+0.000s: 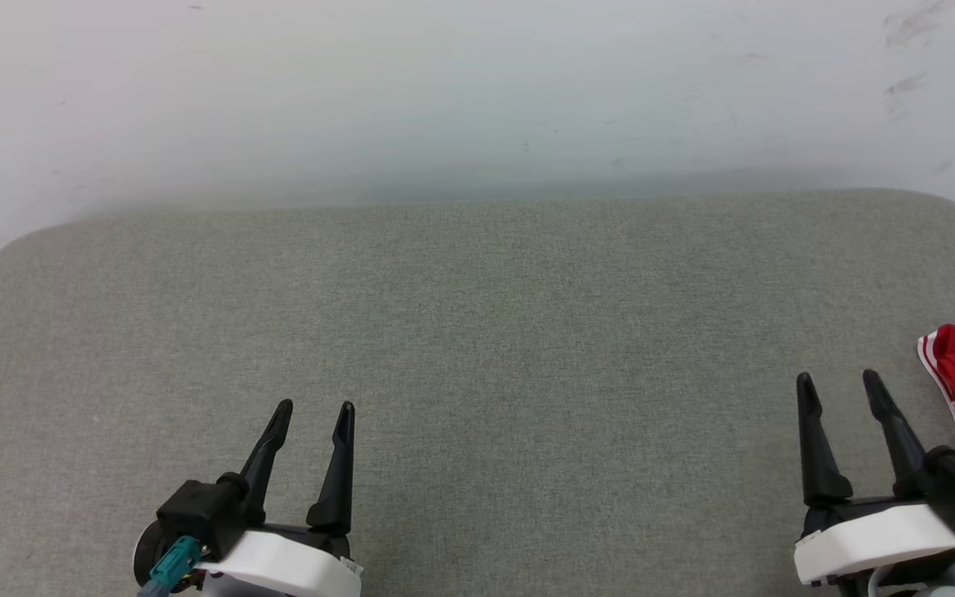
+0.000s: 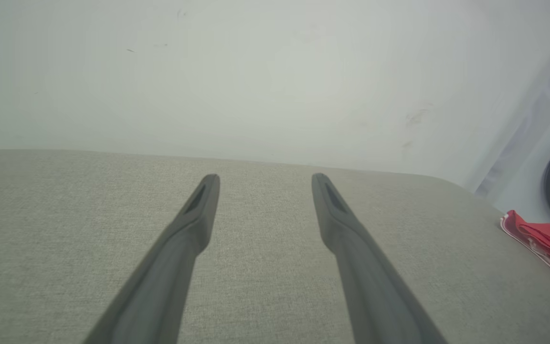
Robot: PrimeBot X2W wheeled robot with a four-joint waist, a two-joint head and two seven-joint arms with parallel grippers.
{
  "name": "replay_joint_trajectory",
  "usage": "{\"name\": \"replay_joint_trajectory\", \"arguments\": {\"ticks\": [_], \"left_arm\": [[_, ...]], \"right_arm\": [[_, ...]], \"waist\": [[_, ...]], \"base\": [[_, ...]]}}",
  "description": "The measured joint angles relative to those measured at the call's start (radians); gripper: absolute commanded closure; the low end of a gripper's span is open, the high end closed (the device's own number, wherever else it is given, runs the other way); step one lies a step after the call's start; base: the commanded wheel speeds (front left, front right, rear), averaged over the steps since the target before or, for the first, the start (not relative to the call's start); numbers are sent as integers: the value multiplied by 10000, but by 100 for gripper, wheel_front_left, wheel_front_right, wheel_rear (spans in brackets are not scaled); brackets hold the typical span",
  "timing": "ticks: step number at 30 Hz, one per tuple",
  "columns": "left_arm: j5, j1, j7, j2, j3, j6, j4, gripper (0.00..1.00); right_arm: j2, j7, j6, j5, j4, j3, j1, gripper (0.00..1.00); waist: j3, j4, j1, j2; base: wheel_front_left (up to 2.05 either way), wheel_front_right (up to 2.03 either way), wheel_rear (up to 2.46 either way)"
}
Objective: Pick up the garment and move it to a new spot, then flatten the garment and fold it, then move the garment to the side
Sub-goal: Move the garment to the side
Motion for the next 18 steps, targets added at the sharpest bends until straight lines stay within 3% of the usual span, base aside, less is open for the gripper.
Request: {"name": "replay_joint_trajectory", "arguments": {"ticks": [18], "left_arm": [[132,21,0,-113,203,0,127,0]], "right_arm": [[79,-468,0,399,769,464,-12,0]], "waist": [[-67,31,2,0]], "base": [[0,0,0]]}}
